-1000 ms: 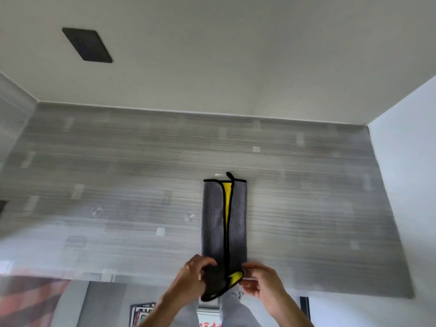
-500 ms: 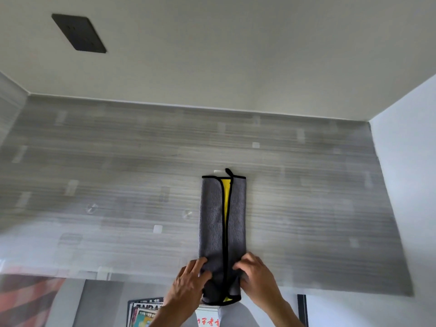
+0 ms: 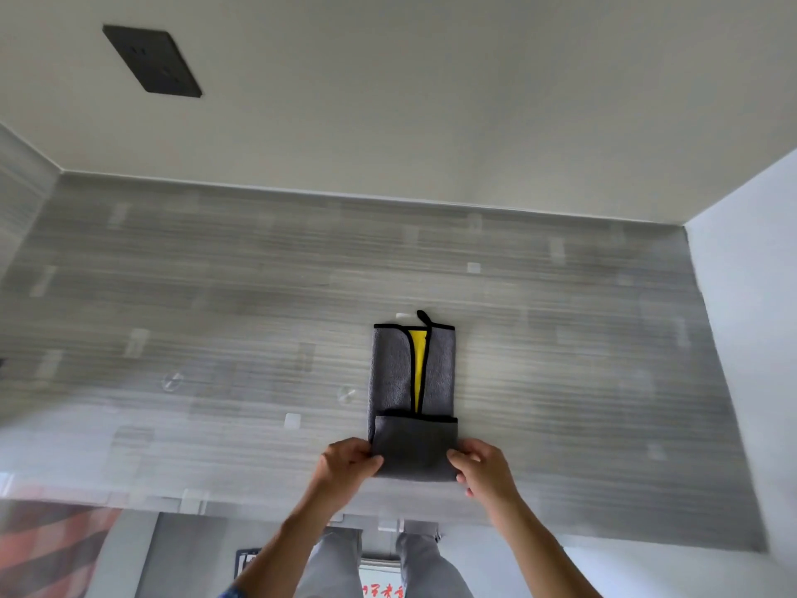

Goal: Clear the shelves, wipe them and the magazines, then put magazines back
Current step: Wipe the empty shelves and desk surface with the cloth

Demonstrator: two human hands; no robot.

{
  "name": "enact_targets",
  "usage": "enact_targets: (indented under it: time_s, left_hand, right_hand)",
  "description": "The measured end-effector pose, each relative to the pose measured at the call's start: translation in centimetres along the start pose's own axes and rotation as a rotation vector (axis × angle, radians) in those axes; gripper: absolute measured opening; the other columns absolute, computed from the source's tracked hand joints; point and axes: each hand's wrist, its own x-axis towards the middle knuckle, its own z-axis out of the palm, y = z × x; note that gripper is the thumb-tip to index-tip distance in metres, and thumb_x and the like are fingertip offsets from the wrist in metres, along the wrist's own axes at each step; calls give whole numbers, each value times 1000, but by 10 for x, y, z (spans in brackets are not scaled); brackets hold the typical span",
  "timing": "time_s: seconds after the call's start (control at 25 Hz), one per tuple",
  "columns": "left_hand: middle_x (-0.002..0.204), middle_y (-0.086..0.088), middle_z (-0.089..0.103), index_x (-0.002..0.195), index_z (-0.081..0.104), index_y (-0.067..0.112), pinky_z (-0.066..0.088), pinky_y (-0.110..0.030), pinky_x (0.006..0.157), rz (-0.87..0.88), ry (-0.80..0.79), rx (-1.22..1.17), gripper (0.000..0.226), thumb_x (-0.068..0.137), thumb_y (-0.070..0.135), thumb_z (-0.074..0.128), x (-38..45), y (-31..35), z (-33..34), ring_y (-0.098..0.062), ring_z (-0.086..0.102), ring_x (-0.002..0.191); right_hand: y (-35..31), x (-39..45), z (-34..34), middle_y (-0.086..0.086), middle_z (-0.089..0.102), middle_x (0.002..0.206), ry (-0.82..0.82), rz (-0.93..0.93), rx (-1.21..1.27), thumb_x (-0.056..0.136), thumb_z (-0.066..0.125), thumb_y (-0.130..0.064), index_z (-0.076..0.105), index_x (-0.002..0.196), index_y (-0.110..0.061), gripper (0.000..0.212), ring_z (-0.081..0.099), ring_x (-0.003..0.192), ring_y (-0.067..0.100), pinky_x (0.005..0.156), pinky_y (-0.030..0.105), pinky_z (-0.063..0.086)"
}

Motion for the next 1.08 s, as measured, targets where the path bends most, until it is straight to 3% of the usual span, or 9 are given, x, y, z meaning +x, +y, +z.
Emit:
enact_targets:
  time_s: [0.08,0.2,0.32,0.44,0.64,0.8,0.88,1.0,1.08]
  left_hand:
    - [62,5,64,72,69,17,41,-21,54,-77,26,104,8,78,12,73,2,3,5,-9,56,60]
    - [60,4,61,67,66,18,37,-24,51,-146,89,154,12,72,7,67,5,4,9,-16,56,61]
    - [59,4,62,63,61,19,35,-25,52,-146,179,169,15,73,24,71,2,3,16,-18,57,61]
    - [71,-3,64,63,57,19,34,-28,57,-120,274,267,28,81,33,72,-3,1,31,-21,57,69]
    - [53,1,53,58,57,13,36,-29,52,-158,341,90,29,81,19,73,-6,0,37,-19,50,53]
    - [77,-1,67,74,65,21,45,-27,61,-71,300,117,13,81,26,75,7,11,26,-20,63,73]
    - [73,1,68,80,69,19,45,-24,58,-104,250,70,7,81,22,75,17,24,23,-19,63,72]
    - [69,2,67,76,69,18,49,-29,62,-19,292,62,7,83,16,72,26,34,19,-19,63,69]
    - [81,1,69,84,67,19,52,-31,68,56,324,82,5,84,17,72,28,41,16,-18,63,75]
  right_hand:
    - [0,2,5,2,45,52,44,-34,-35,77,70,-20,59,66,-4,22,44,53,19,52,31,32]
    - [-1,1,10,-12,49,46,81,-79,-81,82,70,-14,52,55,-18,33,45,49,9,53,26,34]
    - [0,-3,15,-12,65,71,197,-79,-212,86,70,-22,65,80,-25,8,60,71,11,62,25,40]
    - [3,-6,22,-4,65,81,186,-45,-342,89,67,-32,68,89,-21,12,60,78,18,67,27,40]
    - [3,-8,19,-4,65,75,196,-86,-212,89,72,-27,61,78,-17,18,59,71,13,64,28,43]
    - [-11,-6,20,-6,67,80,231,-96,-88,87,73,-29,65,82,-19,13,60,76,11,63,22,41]
    - [-23,1,20,-6,67,79,221,-84,-103,86,73,-27,65,80,-23,11,59,77,14,64,22,40]
    - [-30,9,19,-1,66,72,247,-144,-73,87,73,-21,64,72,-19,17,60,72,19,57,18,38]
    - [-35,9,18,-1,68,83,257,-201,-21,88,73,-22,66,86,-17,8,63,81,19,62,18,41]
